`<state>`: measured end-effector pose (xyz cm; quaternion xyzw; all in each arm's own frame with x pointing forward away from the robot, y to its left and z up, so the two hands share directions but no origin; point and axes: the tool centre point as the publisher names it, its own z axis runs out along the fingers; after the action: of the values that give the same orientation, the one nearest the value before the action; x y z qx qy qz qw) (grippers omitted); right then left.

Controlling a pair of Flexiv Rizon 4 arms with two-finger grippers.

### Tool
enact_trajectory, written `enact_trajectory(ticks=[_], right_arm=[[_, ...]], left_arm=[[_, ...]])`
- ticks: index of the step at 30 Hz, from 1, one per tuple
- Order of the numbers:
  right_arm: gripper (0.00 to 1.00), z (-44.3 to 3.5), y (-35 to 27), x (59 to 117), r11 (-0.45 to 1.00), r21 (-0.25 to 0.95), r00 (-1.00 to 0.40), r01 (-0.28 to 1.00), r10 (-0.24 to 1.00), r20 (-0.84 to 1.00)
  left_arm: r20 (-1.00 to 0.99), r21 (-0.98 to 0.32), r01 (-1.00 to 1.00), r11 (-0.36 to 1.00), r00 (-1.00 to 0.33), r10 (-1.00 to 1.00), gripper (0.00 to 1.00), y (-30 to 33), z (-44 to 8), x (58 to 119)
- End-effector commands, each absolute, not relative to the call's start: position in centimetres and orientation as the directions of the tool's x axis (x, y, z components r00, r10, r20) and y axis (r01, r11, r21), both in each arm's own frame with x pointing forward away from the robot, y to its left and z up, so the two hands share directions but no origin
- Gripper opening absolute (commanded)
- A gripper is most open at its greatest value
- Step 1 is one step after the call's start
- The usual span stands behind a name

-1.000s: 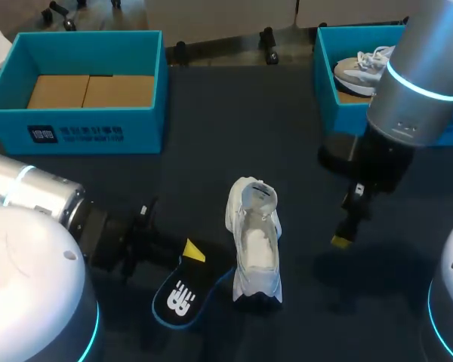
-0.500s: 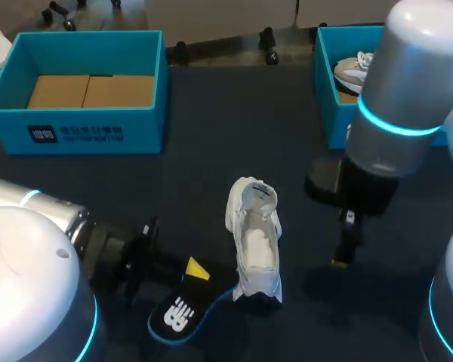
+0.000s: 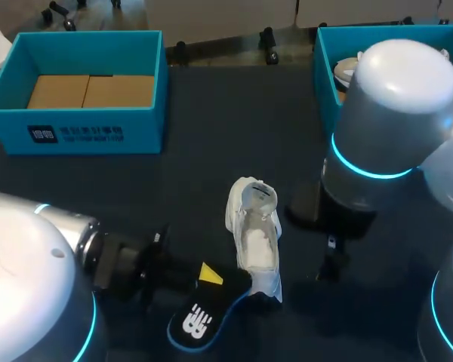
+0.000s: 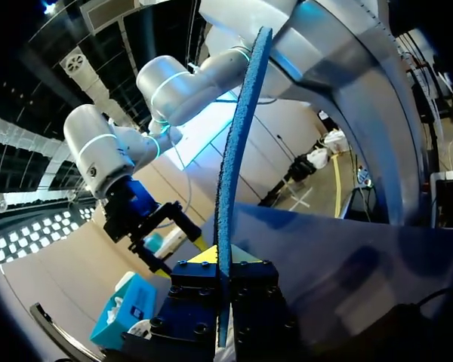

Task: Take the shoe out of the shoebox, open the shoe tongue, remove and reinsert the insole, then place the shoe into the shoebox

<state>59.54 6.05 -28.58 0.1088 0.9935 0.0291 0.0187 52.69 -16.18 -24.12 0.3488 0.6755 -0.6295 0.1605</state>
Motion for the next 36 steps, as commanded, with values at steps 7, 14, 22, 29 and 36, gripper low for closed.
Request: enact_trajectory(ticks=[7,14,22,29,36], right_arm=[[1.00,-30.9,8.0,60.5,0.975,0.078,-0.978,0.207,0.207,0.009],[1.00,-31.6,8.5,60.7,0.973,0.104,-0.979,0.205,0.205,0.009],[1.00,-32.2,8.7,60.8,0.971,0.128,-0.979,0.203,0.203,0.014],[1.00,-32.2,8.7,60.8,0.971,0.128,-0.979,0.203,0.203,0.014],[1.00,-32.2,8.7,60.8,0.971,0.128,-0.979,0.203,0.203,0.014]], left_arm=[[-0.653,-0.744,0.667,-0.029,-0.717,0.244,0.00,-18.6,-25.0,54.5],[-0.638,-0.757,0.654,-0.014,-0.733,0.237,0.00,-18.6,-25.6,55.4],[-0.617,-0.775,0.632,-0.015,-0.752,0.233,0.00,-18.6,-26.2,56.0],[-0.603,-0.784,0.621,-0.002,-0.761,0.238,0.00,-18.6,-26.8,56.3],[-0.598,-0.786,0.618,0.009,-0.764,0.243,0.00,-19.2,-27.5,56.8]])
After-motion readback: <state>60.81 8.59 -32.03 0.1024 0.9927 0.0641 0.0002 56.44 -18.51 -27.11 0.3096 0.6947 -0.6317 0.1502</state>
